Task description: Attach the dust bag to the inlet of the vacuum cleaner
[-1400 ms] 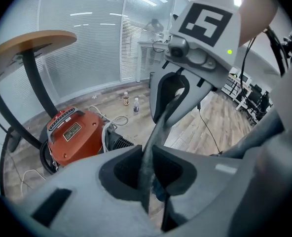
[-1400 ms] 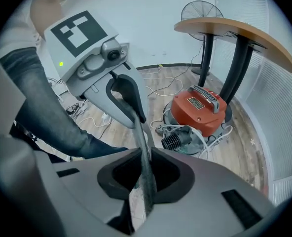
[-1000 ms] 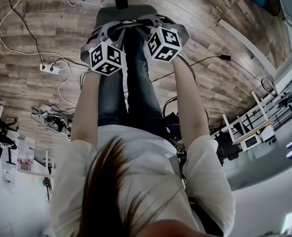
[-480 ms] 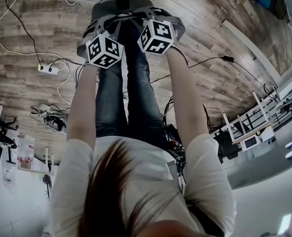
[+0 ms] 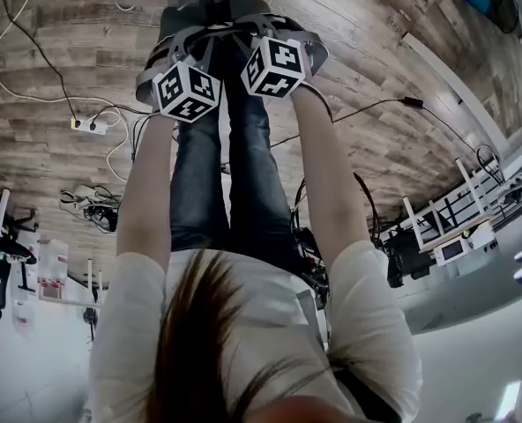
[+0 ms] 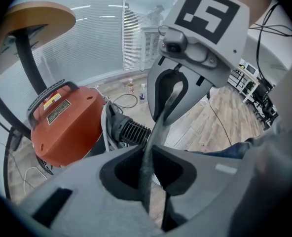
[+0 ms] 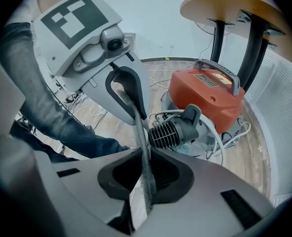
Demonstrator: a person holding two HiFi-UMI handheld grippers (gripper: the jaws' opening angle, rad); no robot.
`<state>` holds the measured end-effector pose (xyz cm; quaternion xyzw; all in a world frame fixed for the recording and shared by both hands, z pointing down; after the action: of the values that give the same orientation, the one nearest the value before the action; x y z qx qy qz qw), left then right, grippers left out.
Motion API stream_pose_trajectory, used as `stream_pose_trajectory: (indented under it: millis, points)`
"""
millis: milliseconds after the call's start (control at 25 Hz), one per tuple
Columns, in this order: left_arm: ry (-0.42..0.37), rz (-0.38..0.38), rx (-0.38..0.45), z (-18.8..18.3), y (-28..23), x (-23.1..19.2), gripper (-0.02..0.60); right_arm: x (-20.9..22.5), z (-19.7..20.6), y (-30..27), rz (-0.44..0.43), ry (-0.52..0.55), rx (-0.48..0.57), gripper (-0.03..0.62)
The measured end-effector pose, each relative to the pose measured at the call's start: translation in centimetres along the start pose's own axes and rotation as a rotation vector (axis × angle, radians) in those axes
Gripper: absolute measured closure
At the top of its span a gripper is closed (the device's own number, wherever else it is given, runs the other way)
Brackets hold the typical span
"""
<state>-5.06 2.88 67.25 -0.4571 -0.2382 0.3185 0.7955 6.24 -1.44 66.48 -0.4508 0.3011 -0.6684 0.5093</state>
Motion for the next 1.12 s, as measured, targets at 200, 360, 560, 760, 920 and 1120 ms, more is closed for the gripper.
stream_pose_trajectory:
  millis: [200, 360, 560, 760, 920, 1120]
  points:
    - [0.011, 0.000, -0.007, 0.3, -0.3, -0.3, 0.522, 0.4, -0.2, -0.4, -0.002, 0.006, -0.008, 0.551]
    - [0.022, -0.001, -0.013, 0.2, -0.4, -0.7, 0.522, 0.7, -0.5, -0.4, -0.001, 0.009, -0.015, 0.551]
    - [0.031, -0.004, -0.015, -0.1, -0.6, -1.2, 0.522, 1.2, -0.7, -0.3, 0.006, 0.005, -0.024, 0.551]
    - [0.032, -0.002, -0.017, -0.3, -0.9, -1.3, 0.522, 1.5, -0.5, -0.4, 0.004, 0.005, -0.030, 0.553]
    - [0.035, 0.004, -0.018, -0.5, -1.1, -1.5, 0.522, 1.9, -0.5, -0.3, -0.002, 0.013, -0.040, 0.553]
    - [0.050, 0.003, -0.026, -0.8, -1.2, -1.6, 0.522, 2.2, -0.5, -0.3, -0.009, 0.023, -0.051, 0.553]
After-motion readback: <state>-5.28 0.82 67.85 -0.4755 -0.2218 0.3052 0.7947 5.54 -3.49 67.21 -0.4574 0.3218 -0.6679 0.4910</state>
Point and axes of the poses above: the fingertips, and each gripper's own axes: y backward along the fingers, x to its right, z out of its underside, the point moved 10 cm from there along y, backward along the fingers, and after that the axes turned 11 degrees about -z, right-handed, at the moved point
